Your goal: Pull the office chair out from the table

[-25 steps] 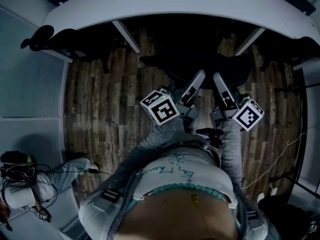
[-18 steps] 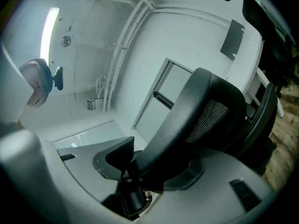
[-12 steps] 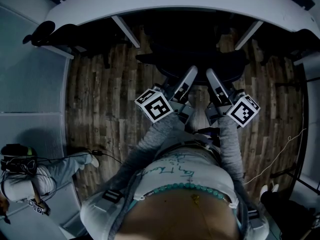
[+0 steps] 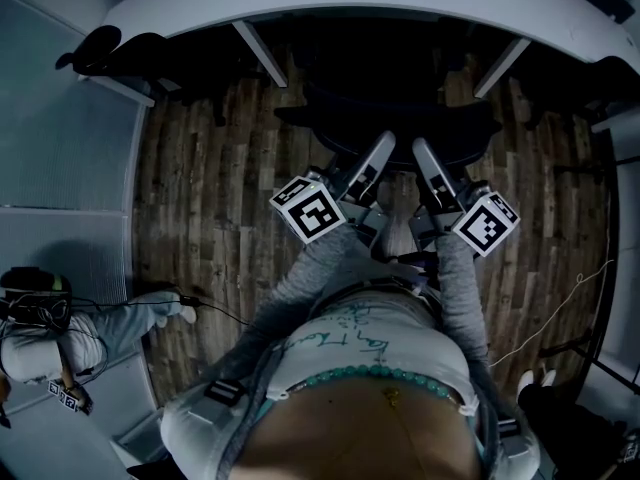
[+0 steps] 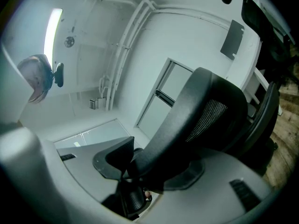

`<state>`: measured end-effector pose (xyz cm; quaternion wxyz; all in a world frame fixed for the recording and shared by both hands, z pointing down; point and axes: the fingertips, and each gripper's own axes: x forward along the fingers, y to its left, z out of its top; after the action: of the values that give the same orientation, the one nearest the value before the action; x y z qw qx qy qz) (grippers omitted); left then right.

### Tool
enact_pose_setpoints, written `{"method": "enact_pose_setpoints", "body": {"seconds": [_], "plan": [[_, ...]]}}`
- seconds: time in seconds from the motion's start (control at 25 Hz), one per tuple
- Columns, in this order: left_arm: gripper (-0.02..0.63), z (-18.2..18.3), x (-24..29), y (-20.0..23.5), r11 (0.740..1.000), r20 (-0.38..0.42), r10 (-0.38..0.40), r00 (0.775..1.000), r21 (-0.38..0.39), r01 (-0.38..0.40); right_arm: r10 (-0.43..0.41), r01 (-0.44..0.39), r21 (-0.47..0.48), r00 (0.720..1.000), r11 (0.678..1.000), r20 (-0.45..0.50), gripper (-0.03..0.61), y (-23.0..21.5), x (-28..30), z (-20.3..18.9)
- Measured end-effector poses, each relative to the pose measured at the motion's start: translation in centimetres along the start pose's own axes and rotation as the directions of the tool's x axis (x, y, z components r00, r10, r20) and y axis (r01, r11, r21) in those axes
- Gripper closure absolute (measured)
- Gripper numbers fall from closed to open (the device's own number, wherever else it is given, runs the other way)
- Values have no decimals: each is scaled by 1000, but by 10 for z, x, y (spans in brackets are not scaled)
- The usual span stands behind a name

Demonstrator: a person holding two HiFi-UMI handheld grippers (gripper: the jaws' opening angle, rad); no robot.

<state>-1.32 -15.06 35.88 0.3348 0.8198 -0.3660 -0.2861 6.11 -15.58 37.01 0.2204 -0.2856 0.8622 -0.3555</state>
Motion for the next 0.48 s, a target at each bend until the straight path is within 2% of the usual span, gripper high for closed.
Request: {"method": "enact_pose_setpoints", "body": {"seconds": [0.48], "plan": [[471,-19,-26,-23,1000,4,12,1000,-1,-12,10,-10,-4,1000,1000,-6,382,22,-30,-12]]}}
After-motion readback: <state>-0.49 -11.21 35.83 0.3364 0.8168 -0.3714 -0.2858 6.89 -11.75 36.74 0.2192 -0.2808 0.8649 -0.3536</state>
